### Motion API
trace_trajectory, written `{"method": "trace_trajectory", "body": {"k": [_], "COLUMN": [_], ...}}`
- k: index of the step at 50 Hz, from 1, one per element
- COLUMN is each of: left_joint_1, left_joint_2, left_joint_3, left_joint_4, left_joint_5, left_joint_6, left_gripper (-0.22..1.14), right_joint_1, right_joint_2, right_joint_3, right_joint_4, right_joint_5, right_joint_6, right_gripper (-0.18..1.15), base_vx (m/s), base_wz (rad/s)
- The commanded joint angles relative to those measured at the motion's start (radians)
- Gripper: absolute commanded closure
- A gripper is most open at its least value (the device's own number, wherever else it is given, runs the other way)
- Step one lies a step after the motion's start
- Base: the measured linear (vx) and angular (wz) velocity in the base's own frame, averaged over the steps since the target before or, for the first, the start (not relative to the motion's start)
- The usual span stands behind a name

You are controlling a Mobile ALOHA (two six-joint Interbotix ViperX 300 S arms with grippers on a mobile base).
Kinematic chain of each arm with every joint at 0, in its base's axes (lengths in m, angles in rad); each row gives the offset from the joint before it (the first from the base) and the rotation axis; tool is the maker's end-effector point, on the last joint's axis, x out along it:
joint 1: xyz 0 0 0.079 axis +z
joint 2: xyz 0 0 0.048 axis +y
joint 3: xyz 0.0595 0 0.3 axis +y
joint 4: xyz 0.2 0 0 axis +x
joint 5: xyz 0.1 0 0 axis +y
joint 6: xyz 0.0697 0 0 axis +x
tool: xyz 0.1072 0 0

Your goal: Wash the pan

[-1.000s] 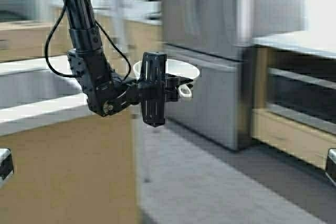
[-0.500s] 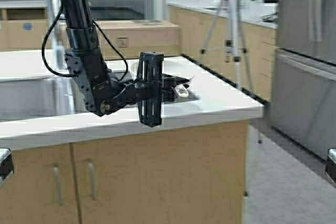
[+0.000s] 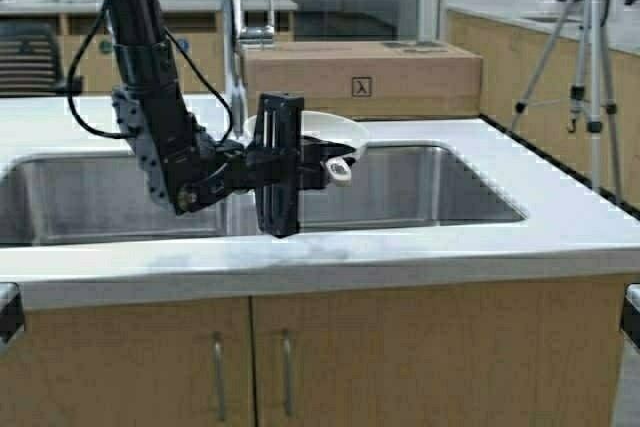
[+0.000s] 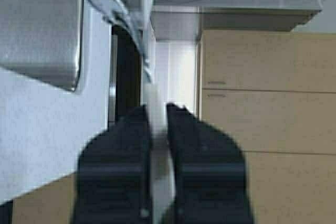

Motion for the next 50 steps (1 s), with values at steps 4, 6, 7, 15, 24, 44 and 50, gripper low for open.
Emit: {"method": "trace_trajectory", "body": {"k": [4,6,7,15,24,44,50], "left_joint_1": [0.057,0.072,0.081,0.143,0.160,0.176,0.167], "left_joint_2": [-0.084,-0.089,-0.091,-0.094,-0.080,-0.051,-0.071], "left_joint_3": [0.020,0.026,0.028,0.049,0.054,0.044,0.087], "left_joint_4": [0.023,0.031,0.035,0.072,0.080,0.104,0.112], "left_joint_5": [-0.015,-0.009,-0.006,0.009,0.043,0.044,0.031], "left_joint_6": [-0.002,-0.003,-0.003,-0.014,-0.014,-0.029,-0.028], "left_gripper": [0.89,0.89,0.89,0.89,0.89,0.89,0.89], "right_joint_1": [-0.002,-0.002,-0.002,-0.002,-0.002,-0.002,-0.002], "right_joint_2": [0.002,0.002,0.002,0.002,0.002,0.000,0.002], "right_joint_3": [-0.011,-0.011,-0.011,-0.009,-0.005,-0.006,-0.005], "right_joint_4": [0.000,0.000,0.002,0.002,0.003,0.006,0.005], "right_joint_5": [-0.005,-0.005,-0.005,-0.005,-0.005,-0.006,-0.005], "right_joint_6": [0.002,0.002,0.002,0.002,0.002,0.018,0.031], "right_gripper": [0.91,0.91,0.91,0.91,0.91,0.91,0.91], "base_vx": [0.17,0.16,0.16,0.15,0.17,0.18,0.17], "base_wz": [0.18,0.17,0.17,0.17,0.18,0.21,0.22]}}
